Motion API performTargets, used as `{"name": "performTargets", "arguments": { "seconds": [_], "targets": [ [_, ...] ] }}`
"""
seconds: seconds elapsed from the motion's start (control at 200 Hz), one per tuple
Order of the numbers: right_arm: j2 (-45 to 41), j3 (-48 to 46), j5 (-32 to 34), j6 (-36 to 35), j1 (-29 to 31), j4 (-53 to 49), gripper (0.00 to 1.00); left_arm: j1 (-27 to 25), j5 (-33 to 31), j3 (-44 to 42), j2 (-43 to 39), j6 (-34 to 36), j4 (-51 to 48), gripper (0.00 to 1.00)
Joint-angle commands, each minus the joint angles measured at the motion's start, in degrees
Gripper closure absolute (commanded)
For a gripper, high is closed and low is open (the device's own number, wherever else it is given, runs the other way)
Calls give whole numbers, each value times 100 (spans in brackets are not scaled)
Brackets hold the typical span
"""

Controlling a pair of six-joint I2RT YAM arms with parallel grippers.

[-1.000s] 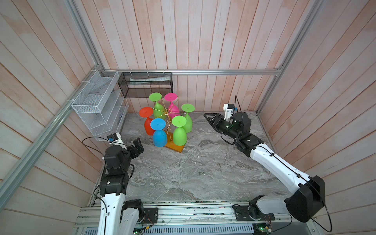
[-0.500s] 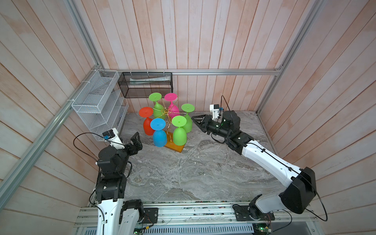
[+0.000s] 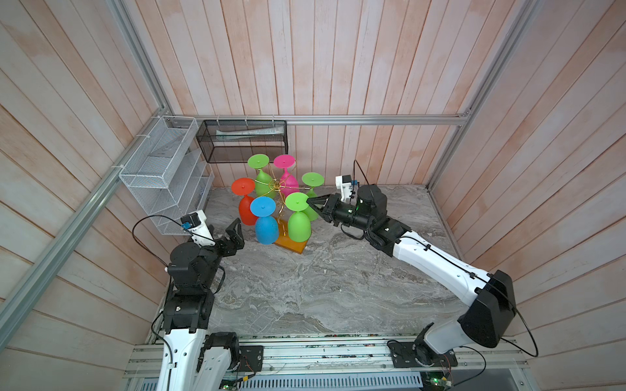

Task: Take the wine glass off the wine glass rack
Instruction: 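Reach the right gripper toward the nearest green glass while the left arm rises, then close the right gripper on the green glass's foot and lift it off the rack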

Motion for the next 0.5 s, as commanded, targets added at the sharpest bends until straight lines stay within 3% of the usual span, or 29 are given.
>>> {"name": "performTargets", "arguments": {
  "seconds": [0.0,0.495],
  "targets": [
    [106,223,15,2,98,-31,82,-33,-103,-82,-14,92,151,5],
    [41,250,402,57,233,-11,98,-49,-84,-143,-82,126,199,5]
  ]
}}
